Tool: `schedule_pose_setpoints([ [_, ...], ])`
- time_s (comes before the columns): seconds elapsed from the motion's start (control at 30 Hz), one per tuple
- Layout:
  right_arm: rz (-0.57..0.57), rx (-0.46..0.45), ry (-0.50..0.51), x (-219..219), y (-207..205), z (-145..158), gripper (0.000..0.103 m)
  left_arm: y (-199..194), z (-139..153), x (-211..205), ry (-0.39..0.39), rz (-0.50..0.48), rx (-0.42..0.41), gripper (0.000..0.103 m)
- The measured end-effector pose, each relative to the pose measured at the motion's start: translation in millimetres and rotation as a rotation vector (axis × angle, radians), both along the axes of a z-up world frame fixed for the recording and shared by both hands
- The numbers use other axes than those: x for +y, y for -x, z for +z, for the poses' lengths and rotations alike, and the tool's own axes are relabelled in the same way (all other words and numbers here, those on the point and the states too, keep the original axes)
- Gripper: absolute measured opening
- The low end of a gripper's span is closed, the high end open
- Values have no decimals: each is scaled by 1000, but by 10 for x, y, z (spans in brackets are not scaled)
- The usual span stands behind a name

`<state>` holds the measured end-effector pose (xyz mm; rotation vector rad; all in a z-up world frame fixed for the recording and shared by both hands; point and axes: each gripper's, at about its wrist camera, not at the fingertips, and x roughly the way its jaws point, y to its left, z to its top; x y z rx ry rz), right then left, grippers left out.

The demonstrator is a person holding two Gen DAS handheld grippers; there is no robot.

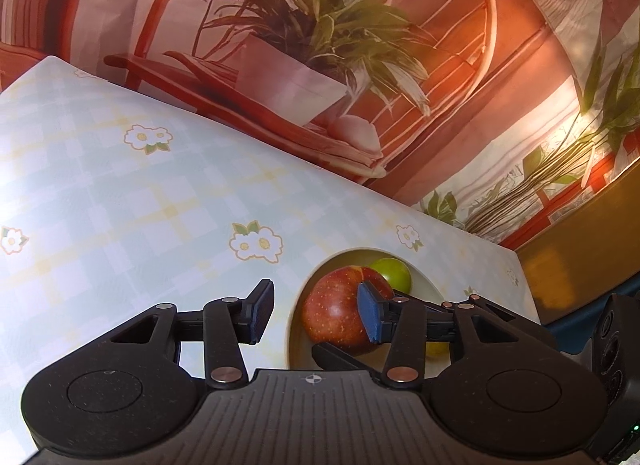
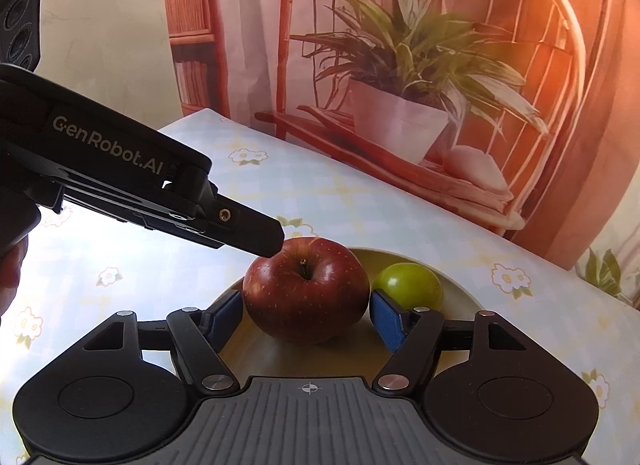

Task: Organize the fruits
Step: 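Carry the red apple onto the plate with the left gripper and open it, then move both open grippers back to the fruit pile beside the plate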

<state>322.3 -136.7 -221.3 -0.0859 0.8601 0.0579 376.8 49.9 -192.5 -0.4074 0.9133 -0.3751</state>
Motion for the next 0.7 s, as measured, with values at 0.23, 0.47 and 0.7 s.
schedule_pose_setpoints([
  [0.23,-16,-64,-53,-59,288,243,68,245,187,101,-50,21,-54,49],
  [0.47,-59,-168,-55,-113,831,505,68,701,388,182,-166,21,-172,51],
  [0.7,-140,-259,-64,-84,1242,626,68,1174,527,238,-248,62,-263,56],
])
